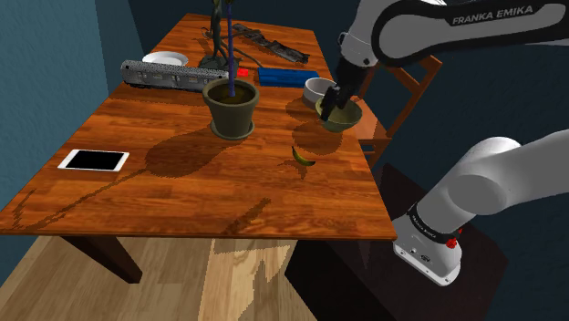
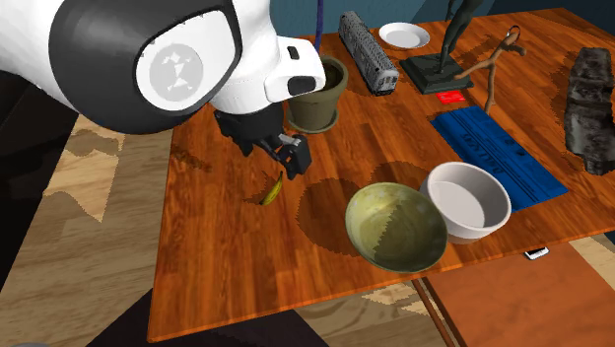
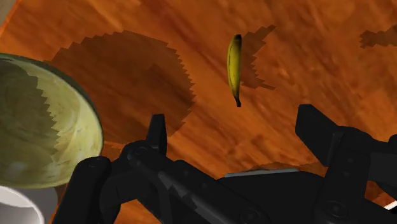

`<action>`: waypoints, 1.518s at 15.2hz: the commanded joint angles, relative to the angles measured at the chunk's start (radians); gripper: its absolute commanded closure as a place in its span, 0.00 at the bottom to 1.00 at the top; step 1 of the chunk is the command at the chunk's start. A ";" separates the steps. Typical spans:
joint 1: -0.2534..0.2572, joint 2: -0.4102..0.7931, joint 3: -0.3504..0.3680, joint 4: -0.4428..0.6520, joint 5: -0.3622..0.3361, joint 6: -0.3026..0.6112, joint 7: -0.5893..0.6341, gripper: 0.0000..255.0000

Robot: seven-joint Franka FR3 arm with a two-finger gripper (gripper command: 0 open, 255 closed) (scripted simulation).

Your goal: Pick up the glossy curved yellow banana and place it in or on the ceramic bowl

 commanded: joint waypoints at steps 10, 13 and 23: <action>-0.027 0.386 0.154 -0.024 -0.094 0.389 0.147 0.00; -0.041 0.473 0.177 -0.015 -0.151 0.457 0.198 0.00; -0.058 0.572 0.181 -0.024 -0.230 0.557 0.255 0.00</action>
